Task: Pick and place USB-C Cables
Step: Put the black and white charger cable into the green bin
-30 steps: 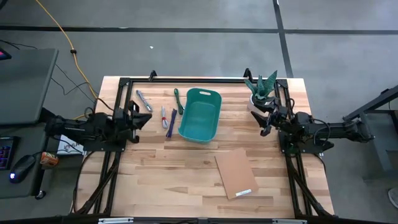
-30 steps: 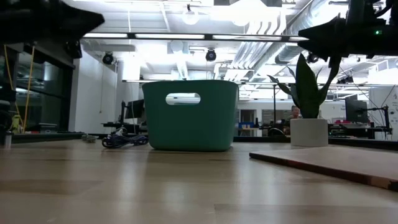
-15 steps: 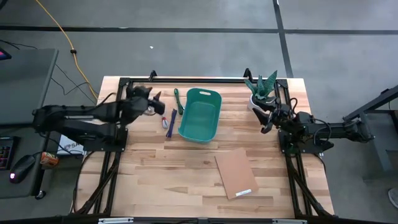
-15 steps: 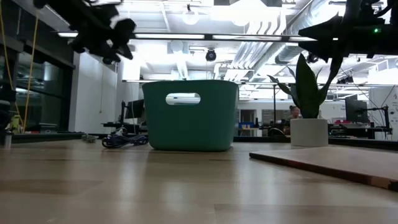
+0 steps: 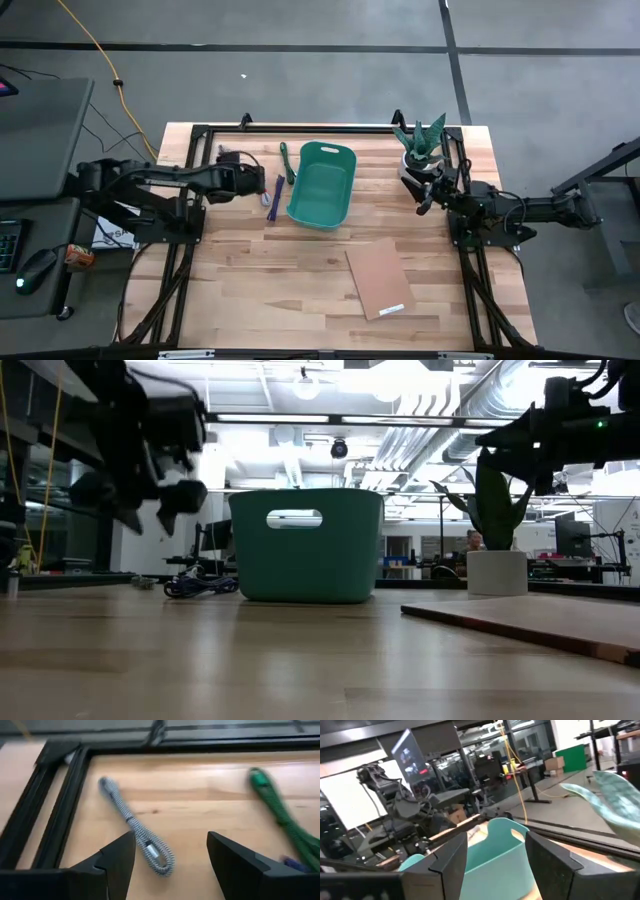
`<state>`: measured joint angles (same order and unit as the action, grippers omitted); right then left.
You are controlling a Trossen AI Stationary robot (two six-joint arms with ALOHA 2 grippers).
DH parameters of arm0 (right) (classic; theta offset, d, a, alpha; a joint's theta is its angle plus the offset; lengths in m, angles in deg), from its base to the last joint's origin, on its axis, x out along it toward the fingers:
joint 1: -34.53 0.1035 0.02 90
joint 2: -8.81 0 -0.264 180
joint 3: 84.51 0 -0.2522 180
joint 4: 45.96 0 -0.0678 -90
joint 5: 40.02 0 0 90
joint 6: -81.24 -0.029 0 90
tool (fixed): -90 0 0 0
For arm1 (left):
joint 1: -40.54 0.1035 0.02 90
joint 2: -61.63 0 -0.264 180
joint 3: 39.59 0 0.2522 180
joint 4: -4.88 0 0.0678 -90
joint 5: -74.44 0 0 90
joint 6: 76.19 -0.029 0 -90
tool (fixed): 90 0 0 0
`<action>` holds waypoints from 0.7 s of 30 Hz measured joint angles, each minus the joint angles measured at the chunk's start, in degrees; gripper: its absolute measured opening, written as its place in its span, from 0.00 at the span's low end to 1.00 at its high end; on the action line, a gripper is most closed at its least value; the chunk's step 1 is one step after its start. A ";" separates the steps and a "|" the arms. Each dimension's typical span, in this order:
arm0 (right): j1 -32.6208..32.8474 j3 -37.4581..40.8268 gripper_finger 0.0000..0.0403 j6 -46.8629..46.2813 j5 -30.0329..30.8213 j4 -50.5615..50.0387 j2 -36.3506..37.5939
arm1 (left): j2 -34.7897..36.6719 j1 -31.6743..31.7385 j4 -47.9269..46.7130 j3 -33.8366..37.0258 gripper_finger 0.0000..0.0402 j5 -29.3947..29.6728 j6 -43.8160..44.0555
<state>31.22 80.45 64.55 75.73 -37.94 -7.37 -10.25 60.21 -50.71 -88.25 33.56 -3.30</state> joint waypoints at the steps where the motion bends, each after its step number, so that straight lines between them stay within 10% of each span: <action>1: 0.00 0.00 0.48 -0.02 0.40 -0.04 0.00 | -0.97 0.39 -0.03 0.63 0.57 0.29 2.61; 21: 0.02 0.00 0.48 -5.57 1.72 -3.88 0.00 | -19.20 10.57 15.88 3.74 0.57 2.07 17.36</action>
<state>31.24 80.45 58.98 77.45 -41.82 -7.37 -29.45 70.77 -34.82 -84.51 35.63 14.06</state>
